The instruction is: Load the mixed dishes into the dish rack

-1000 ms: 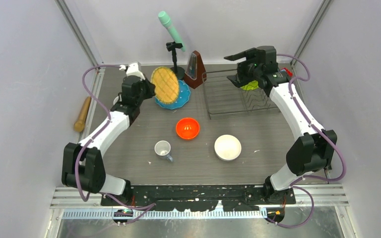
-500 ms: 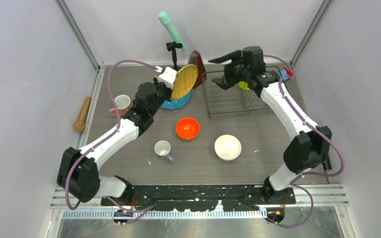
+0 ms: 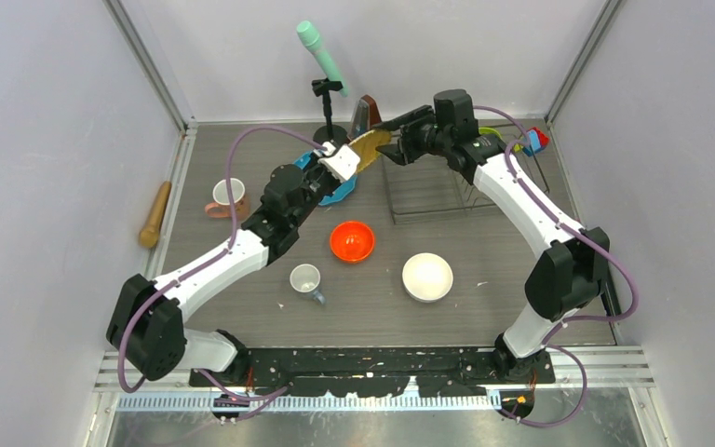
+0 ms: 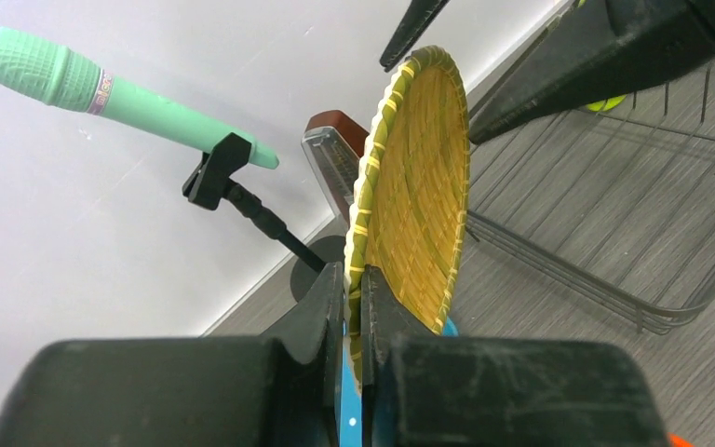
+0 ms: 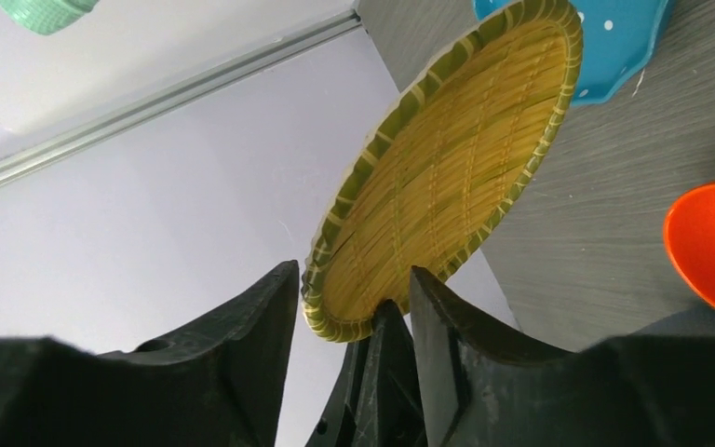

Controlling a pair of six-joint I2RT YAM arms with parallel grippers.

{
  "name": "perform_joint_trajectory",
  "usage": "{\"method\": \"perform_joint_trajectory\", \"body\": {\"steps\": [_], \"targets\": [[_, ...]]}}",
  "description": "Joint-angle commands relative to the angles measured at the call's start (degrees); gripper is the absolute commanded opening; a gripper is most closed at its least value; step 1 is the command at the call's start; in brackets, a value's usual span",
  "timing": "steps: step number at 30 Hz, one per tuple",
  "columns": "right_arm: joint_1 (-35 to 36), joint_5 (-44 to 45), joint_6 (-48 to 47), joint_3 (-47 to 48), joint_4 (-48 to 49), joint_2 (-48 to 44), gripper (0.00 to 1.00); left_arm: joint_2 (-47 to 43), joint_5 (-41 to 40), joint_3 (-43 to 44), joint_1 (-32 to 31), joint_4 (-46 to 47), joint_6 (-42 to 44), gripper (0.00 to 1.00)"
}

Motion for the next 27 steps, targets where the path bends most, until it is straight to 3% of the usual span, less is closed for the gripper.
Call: {"method": "perform_joint_trajectory", "body": {"steps": [1,4,8,11,14,17,23,27], "targets": [[0.2,-0.2,0.8,1.4,3.0,-0.4,0.49,-1.1,1.3,0.3,-0.4,8.3,2.3,0.00],[0.3,0.5,0.8,1.2,3.0,-0.7,0.38,-1.0,2.6,-0.3,-0.5,9.7,2.1,0.00],[0.4,0.8,1.1,1.4,3.5,-0.5,0.36,-0.9,5.1,-1.3,-0.8,11.6,2.0,0.00],[0.4,0.9,0.9,1.5,3.6,-0.5,0.11,-1.0,5.6,-1.4,-0.9,12.0,2.0,0.00],[0.4,1.2,0.5,1.5,3.6,-0.7,0.01,-1.0,5.6,-1.5,-1.0,12.5,0.8,0.00],[0.2,2.4,0.0,1.5,3.6,-1.6,0.00,-1.1,4.6,-1.2,-1.1,12.1,-1.5,0.14],[-1.7,5.0,-2.5,4.2,4.5,-2.5,0.00,-4.6,4.3,-3.1,-1.1,11.4,-8.6,0.63],[-4.3,7.9,-3.9,4.9,4.4,-4.1,0.00,-9.6,4.3,-2.9,-1.1,4.7,-17.8,0.76]]}}
